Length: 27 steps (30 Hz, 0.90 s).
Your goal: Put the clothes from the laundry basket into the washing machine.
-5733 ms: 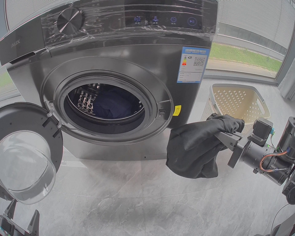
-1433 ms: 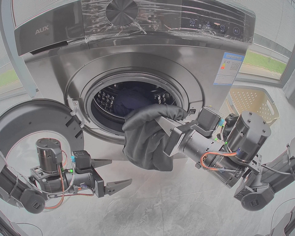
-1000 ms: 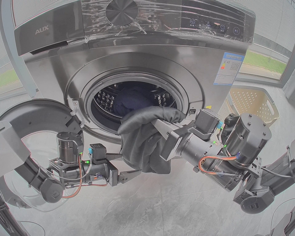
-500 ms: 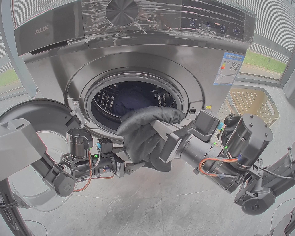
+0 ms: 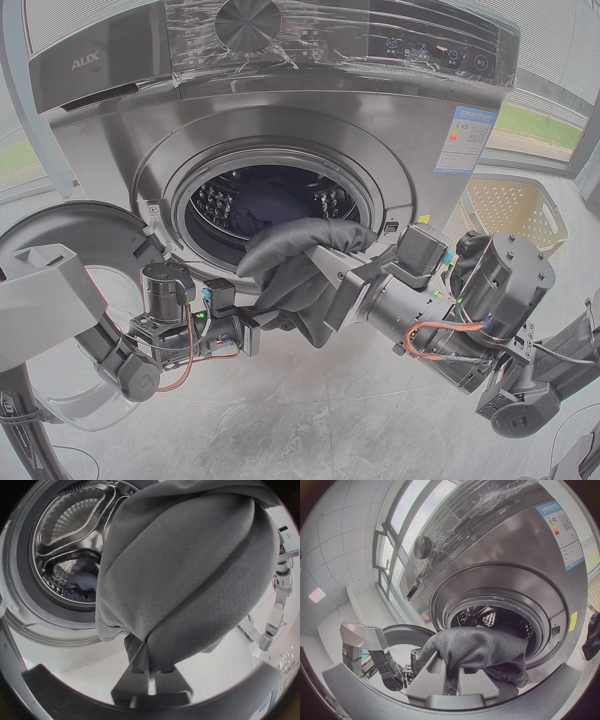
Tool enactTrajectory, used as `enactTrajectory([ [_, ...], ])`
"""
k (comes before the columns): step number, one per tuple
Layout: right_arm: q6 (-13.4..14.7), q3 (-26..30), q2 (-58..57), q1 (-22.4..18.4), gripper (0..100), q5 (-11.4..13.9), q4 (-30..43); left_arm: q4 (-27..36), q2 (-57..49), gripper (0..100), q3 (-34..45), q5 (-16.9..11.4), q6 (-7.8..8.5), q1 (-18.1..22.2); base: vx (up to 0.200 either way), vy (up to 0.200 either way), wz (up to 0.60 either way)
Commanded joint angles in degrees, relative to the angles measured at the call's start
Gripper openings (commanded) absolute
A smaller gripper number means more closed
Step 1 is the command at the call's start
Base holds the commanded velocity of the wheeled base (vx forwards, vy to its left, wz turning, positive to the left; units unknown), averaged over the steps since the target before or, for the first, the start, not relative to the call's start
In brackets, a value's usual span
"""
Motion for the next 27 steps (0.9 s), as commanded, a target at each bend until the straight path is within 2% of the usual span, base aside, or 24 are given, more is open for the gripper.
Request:
enactTrajectory([
  [1,0.0,-0.1,0.4,-0.7,0,0.0,0.1,-2.3,-0.2,0,2.0,0.0,0.01,-0.6,0.0,0.0,0.0],
  [8,-1.5,-0.4,3.6,-4.2,0,0.2,-0.1,-9.2,-8.3,0,14.7,0.1,0.28,-4.0,0.0,0.0,0.0],
  [13,-1.6,-0.2,5.9,-4.7,0,0.3,-1.8,-13.1,-15.5,0,22.3,0.2,0.54,-5.7,0.0,0.0,0.0],
  [19,-1.9,1.4,7.6,-3.9,0,0.4,-2.4,-18.7,-18.0,0,24.4,0.6,0.28,-7.4,0.0,0.0,0.0],
  [25,-2.5,2.4,8.8,-3.8,0,0.5,-2.6,-20.6,-18.2,0,24.2,0.6,0.19,-8.8,0.0,0.0,0.0],
  [26,-2.4,2.4,9.1,-3.7,100,0.5,-2.9,-21.0,-18.2,0,23.7,0.6,0.01,-8.7,0.0,0.0,0.0],
  [27,-2.5,2.5,9.4,-3.7,100,0.5,-3.3,-21.5,-18.2,0,23.3,0.6,0.01,-8.5,0.0,0.0,0.0],
])
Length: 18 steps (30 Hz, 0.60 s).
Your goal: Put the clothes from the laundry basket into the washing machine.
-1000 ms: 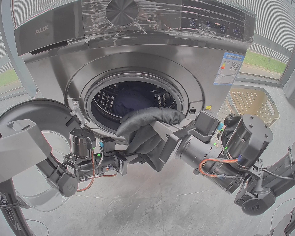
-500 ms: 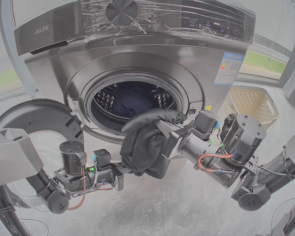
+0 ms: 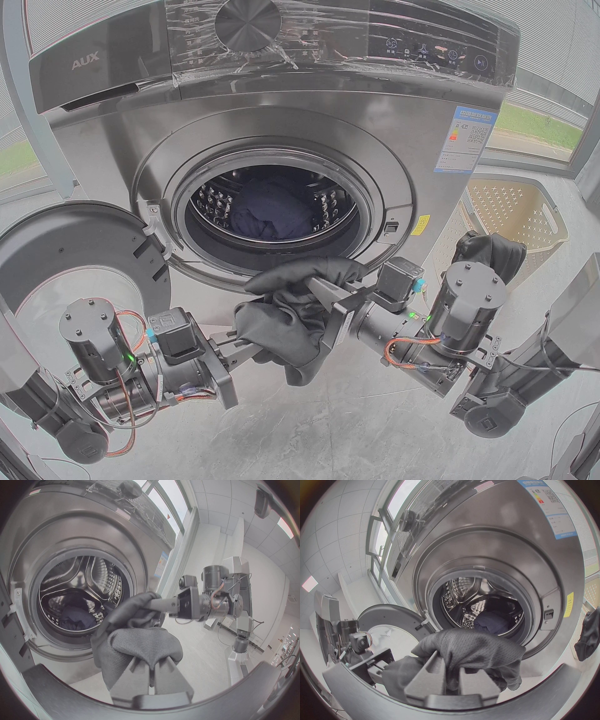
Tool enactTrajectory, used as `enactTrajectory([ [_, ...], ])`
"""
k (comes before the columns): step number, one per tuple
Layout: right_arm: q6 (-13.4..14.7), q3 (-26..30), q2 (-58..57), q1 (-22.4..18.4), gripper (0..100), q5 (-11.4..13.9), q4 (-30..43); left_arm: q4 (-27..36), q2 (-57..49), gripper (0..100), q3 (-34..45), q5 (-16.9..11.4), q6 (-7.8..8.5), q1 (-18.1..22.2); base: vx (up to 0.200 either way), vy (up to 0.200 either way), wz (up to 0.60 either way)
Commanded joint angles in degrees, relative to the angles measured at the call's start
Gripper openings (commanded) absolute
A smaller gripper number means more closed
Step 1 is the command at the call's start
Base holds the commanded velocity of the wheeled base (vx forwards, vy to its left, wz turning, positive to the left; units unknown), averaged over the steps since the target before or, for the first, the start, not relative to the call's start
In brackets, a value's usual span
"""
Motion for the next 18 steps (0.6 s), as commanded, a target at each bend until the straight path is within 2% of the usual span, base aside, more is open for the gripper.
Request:
enactTrajectory([
  [1,0.0,1.1,2.3,0.3,100,0.1,-1.5,-1.4,-1.2,0,-1.4,0.0,-0.22,0.0,0.0,0.0,0.0],
  [4,-0.2,4.0,2.9,1.0,100,0.1,-3.1,-2.8,-1.0,0,-3.9,0.8,-2.51,0.2,0.0,0.0,0.0],
  [5,-0.2,4.2,2.9,1.0,100,0.0,-3.1,-3.3,-1.0,0,-5.1,2.2,-3.65,0.2,0.0,0.0,0.0],
  [7,-0.3,7.1,3.1,1.8,100,0.0,-3.9,-3.7,-0.7,0,-6.5,4.1,-4.44,0.1,0.0,0.0,0.0],
  [11,-0.4,8.6,2.9,2.0,100,-0.1,-4.7,-3.7,-0.6,0,-9.0,6.1,-4.79,0.1,0.0,0.0,0.0],
  [15,-0.7,9.2,2.7,1.2,100,-0.1,-4.7,-3.7,-0.5,0,-10.7,7.8,-6.28,0.2,0.0,0.0,0.0],
  [18,-1.4,9.6,2.6,1.0,100,-0.1,-4.7,-3.7,-0.4,0,-11.4,8.8,-6.72,0.2,0.0,0.0,0.0],
])
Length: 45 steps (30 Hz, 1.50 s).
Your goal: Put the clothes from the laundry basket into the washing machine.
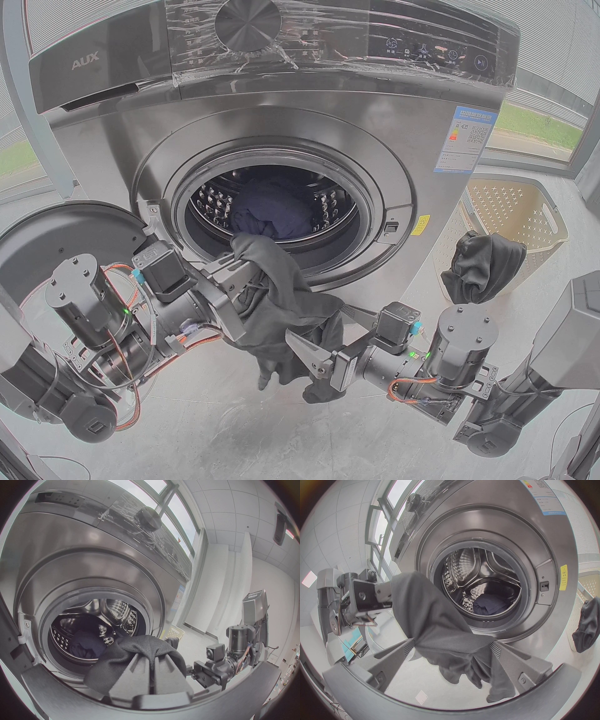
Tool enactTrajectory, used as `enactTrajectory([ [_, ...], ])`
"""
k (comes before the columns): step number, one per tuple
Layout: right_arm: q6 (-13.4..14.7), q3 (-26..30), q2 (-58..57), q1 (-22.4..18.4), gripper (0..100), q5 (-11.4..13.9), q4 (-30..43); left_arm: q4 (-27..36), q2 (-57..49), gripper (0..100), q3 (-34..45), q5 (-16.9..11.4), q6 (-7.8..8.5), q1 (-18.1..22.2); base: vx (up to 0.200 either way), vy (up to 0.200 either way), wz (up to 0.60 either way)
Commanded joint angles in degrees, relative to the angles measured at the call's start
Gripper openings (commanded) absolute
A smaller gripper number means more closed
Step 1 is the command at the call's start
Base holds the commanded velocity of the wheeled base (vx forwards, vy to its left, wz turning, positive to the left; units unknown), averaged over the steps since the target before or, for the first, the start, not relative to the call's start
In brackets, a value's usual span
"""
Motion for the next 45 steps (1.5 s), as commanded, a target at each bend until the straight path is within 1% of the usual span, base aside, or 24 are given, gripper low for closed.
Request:
enactTrajectory([
  [1,-0.5,0.8,0.0,-0.5,100,-0.1,-0.1,0.0,0.3,0,-1.8,1.8,-0.54,0.0,0.0,0.0,0.0],
  [6,-1.6,0.9,-0.3,-0.3,100,-0.3,0.0,0.0,1.5,0,-3.5,4.3,-0.54,0.0,0.0,0.0,0.0],
  [11,-1.7,0.5,0.2,0.4,100,-0.3,0.0,0.0,2.6,0,-5.3,6.9,-0.54,0.0,0.0,0.0,0.0],
  [14,-2.3,-1.8,1.4,0.5,100,-0.3,0.0,0.0,3.3,0,-6.5,8.6,-0.54,0.0,0.0,0.0,0.0],
  [15,-2.3,-2.3,1.7,0.5,100,-0.3,0.0,0.0,3.4,0,-6.6,8.8,-0.54,0.0,0.0,0.0,0.0],
  [16,-2.4,-4.1,2.6,0.3,100,-0.1,0.0,0.0,3.5,0,-6.9,9.4,-0.54,0.0,0.0,0.0,0.0],
  [17,-2.4,-5.5,3.2,0.3,100,0.1,0.0,0.0,3.5,0,-7.2,9.6,-0.63,0.0,0.0,0.0,0.0],
  [18,-2.4,-5.5,3.2,0.3,100,0.1,0.0,0.0,3.5,0,-7.2,9.6,-0.63,0.0,0.0,0.0,0.0],
  [19,-2.4,-7.9,3.7,0.4,100,0.3,0.1,0.0,3.9,0,-7.4,9.7,-0.63,0.0,0.0,0.0,0.0],
  [20,-2.4,-8.3,3.9,0.4,100,0.3,0.1,0.0,3.9,0,-7.4,9.7,-0.63,0.0,0.0,0.0,0.0],
  [23,-2.5,-12.6,5.6,0.3,100,0.5,0.9,0.0,4.1,0,-7.8,10.2,-0.63,0.0,0.0,0.0,0.0],
  [27,-2.7,-15.0,6.8,-0.4,100,0.5,1.2,0.0,4.1,0,-8.0,10.6,-0.63,0.0,0.0,0.0,0.0],
  [29,-2.8,-16.7,8.3,-1.7,100,0.5,1.7,0.0,3.7,0,-8.0,10.6,-0.63,0.0,0.0,0.0,0.0],
  [33,-2.9,-17.9,9.5,-4.1,100,0.5,1.9,0.0,3.4,0,-8.0,10.6,-0.71,0.0,0.0,0.0,0.0],
  [36,-4.0,-18.3,10.0,-6.4,100,0.4,1.8,0.0,3.4,0,-8.0,10.6,-1.15,0.0,0.0,0.0,0.0],
  [39,-4.3,-17.9,10.0,-8.2,100,0.4,1.7,0.0,3.4,0,-8.0,10.6,-1.77,0.0,0.0,0.0,0.0],
  [45,-4.9,-16.5,9.4,-10.4,100,0.4,1.1,0.0,3.4,0,-7.8,10.6,-1.77,0.0,0.0,0.0,0.0],
])
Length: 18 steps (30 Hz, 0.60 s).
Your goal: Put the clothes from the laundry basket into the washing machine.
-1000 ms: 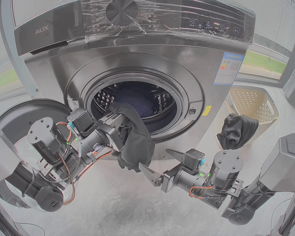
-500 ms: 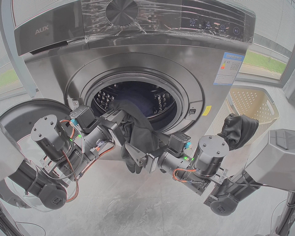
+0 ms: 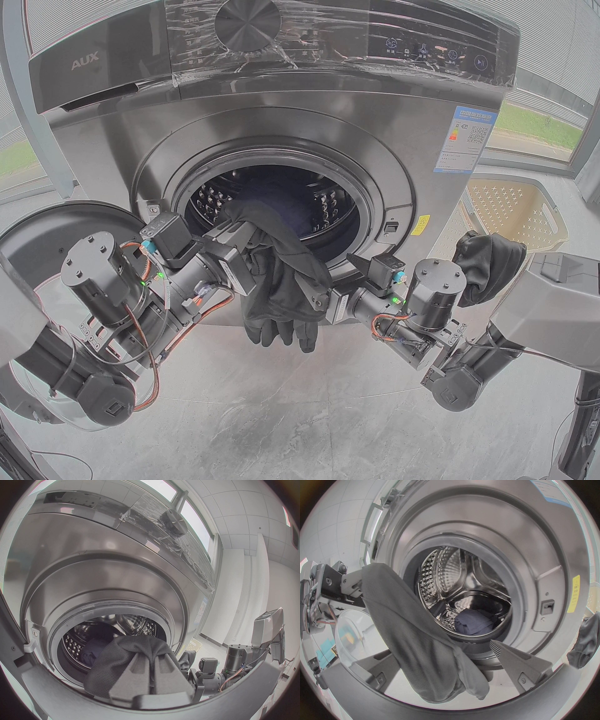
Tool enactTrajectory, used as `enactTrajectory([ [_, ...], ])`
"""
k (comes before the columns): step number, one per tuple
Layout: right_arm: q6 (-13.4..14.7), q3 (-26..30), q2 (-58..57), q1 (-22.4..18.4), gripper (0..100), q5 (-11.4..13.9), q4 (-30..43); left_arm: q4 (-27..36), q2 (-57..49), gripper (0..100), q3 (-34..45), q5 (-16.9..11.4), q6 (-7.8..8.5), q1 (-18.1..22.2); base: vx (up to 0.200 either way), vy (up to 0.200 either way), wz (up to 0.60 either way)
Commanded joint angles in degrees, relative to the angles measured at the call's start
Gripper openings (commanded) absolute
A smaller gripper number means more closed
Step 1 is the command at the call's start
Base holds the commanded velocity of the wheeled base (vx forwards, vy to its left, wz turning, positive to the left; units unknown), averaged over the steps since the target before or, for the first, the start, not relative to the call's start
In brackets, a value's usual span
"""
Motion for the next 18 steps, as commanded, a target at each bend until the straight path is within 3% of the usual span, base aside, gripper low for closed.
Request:
enactTrajectory([
  [1,-0.5,0.9,0.0,-1.6,100,0.0,-0.4,0.0,-0.2,0,0.2,0.0,0.01,0.0,0.0,0.0,0.0],
  [7,-0.5,2.4,-0.1,-2.0,100,-0.1,-0.6,0.0,-0.2,0,0.3,0.0,0.01,0.1,0.0,0.0,0.0],
  [18,-0.6,8.7,-6.2,2.5,100,0.0,-1.7,0.0,0.0,0,0.1,0.0,0.01,0.1,0.0,0.0,0.0],
])
